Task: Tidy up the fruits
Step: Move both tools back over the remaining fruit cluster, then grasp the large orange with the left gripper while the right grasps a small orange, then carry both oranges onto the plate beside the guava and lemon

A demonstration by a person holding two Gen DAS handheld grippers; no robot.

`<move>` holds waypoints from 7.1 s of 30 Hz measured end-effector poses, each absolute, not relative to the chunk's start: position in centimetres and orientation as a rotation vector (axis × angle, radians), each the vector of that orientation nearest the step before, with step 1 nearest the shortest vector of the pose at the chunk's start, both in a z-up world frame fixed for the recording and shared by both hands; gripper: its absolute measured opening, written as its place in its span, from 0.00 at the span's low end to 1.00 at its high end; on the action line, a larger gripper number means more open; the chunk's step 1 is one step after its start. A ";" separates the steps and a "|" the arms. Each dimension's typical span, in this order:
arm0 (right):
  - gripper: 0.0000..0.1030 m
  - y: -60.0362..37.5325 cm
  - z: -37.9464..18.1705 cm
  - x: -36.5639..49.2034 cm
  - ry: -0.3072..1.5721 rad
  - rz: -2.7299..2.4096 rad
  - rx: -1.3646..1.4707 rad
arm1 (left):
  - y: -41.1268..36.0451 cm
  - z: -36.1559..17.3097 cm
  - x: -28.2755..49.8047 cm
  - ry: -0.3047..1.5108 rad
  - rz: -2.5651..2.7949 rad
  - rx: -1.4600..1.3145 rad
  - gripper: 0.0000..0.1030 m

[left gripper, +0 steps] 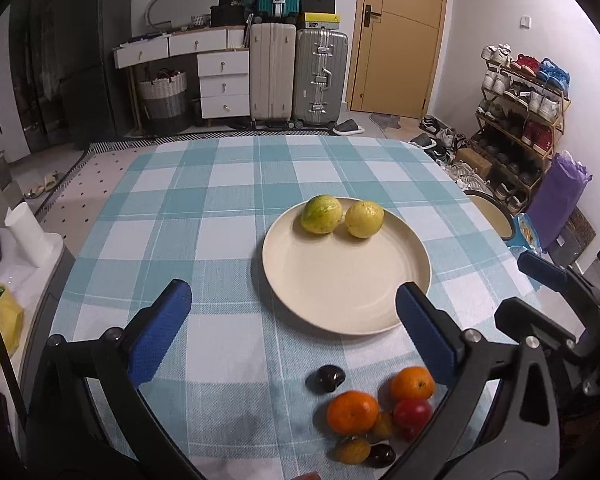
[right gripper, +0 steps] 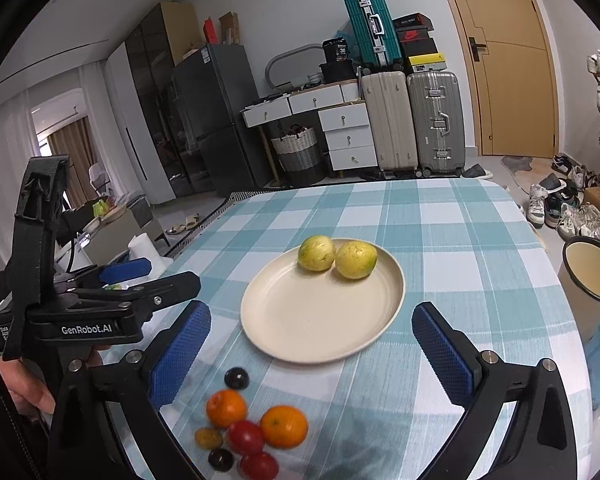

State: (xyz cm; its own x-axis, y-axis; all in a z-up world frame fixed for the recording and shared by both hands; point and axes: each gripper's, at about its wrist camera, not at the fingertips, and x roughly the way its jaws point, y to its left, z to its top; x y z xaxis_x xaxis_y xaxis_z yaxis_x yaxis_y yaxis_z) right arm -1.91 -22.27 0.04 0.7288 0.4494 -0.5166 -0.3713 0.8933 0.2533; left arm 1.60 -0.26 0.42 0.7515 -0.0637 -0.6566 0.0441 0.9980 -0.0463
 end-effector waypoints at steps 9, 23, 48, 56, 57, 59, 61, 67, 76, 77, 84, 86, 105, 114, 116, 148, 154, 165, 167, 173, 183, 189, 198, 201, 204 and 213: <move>1.00 -21.8 -0.5 -4.5 0.610 0.450 0.117 | 0.1 -1.4 -0.7 0.759 -0.076 -0.054 0.99; 1.00 -21.5 -3.3 -6.9 0.688 0.467 0.121 | 2.6 -5.1 -3.3 0.836 -0.062 -0.131 0.99; 1.00 -22.4 -7.2 -4.4 0.836 0.477 0.291 | 0.6 -9.6 -0.6 1.002 -0.246 -0.219 0.98; 1.00 -22.5 -7.4 -3.9 0.840 0.483 0.291 | 0.7 -10.8 0.8 1.066 -0.328 -0.323 0.79; 1.00 -22.5 -7.4 -3.8 0.839 0.485 0.292 | 0.6 -10.9 1.0 1.072 -0.335 -0.328 0.77; 1.00 -22.6 -7.5 -3.7 0.839 0.485 0.296 | 0.7 -11.0 1.0 1.074 -0.350 -0.340 0.66; 1.00 -22.6 -7.6 -3.7 0.842 0.486 0.300 | 0.6 -11.2 1.3 1.086 -0.377 -0.356 0.58; 1.00 -22.7 -7.7 -3.6 0.847 0.487 0.305 | 0.5 -11.6 1.3 1.124 -0.433 -0.395 0.36; 1.00 -22.8 -7.4 -3.4 0.862 0.495 0.320 | 1.3 -11.5 0.7 1.111 -0.442 -0.427 0.35; 1.00 -22.8 -7.4 -3.3 0.866 0.501 0.329 | 1.5 -11.5 0.6 1.110 -0.444 -0.430 0.35; 0.99 -22.2 -7.3 -2.9 0.910 0.523 0.369 | 2.4 -10.9 0.1 1.094 -0.453 -0.444 0.35; 0.99 -22.1 -7.4 -2.8 0.922 0.522 0.385 | 2.6 -10.9 0.1 1.089 -0.458 -0.450 0.35; 0.50 -20.6 -9.4 -1.2 1.077 0.472 0.444 | 4.2 -10.8 -0.3 1.072 -0.487 -0.494 0.35; 0.37 -20.5 -9.9 -1.1 1.098 0.452 0.473 | 4.5 -10.9 -0.4 1.071 -0.487 -0.504 0.35; 0.36 -20.5 -9.9 -1.2 1.090 0.450 0.476 | 4.5 -10.9 -0.4 1.072 -0.486 -0.502 0.35; 0.36 -22.9 -5.1 2.6 0.867 0.552 0.514 | 4.0 -4.9 5.9 0.964 -0.453 -0.442 0.35; 0.36 -22.3 -4.1 4.6 0.853 0.574 0.488 | 4.0 -4.3 9.6 0.956 -0.426 -0.428 0.35; 0.36 -20.9 -3.9 9.9 0.855 0.584 0.456 | 4.1 -5.3 15.4 0.973 -0.390 -0.429 0.35; 0.36 -20.8 -4.1 10.8 0.862 0.579 0.459 | 4.2 -5.7 16.3 0.984 -0.385 -0.427 0.35; 0.36 -20.0 -5.1 13.0 0.887 0.572 0.460 | 4.6 -7.1 18.1 1.007 -0.371 -0.443 0.35; 0.37 -18.1 -6.9 15.0 0.923 0.560 0.433 | 4.4 -9.3 19.6 1.046 -0.370 -0.466 0.35; 0.37 -17.9 -7.3 15.4 0.930 0.555 0.434 | 4.3 -10.0 20.3 1.054 -0.371 -0.480 0.35; 0.39 -17.9 -7.2 15.5 0.938 0.518 0.442 | 4.3 -10.2 21.1 1.058 -0.366 -0.491 0.36; 0.49 -17.9 -6.6 15.2 0.916 0.523 0.451 | 4.5 -9.7 20.9 1.052 -0.358 -0.495 0.38; 0.49 -17.9 -5.5 14.6 0.873 0.519 0.429 | 4.8 -8.9 20.3 1.034 -0.350 -0.492 0.38; 0.53 -19.8 -2.7 11.6 0.789 0.483 0.397 | 4.9 -6.3 16.8 0.983 -0.309 -0.412 0.45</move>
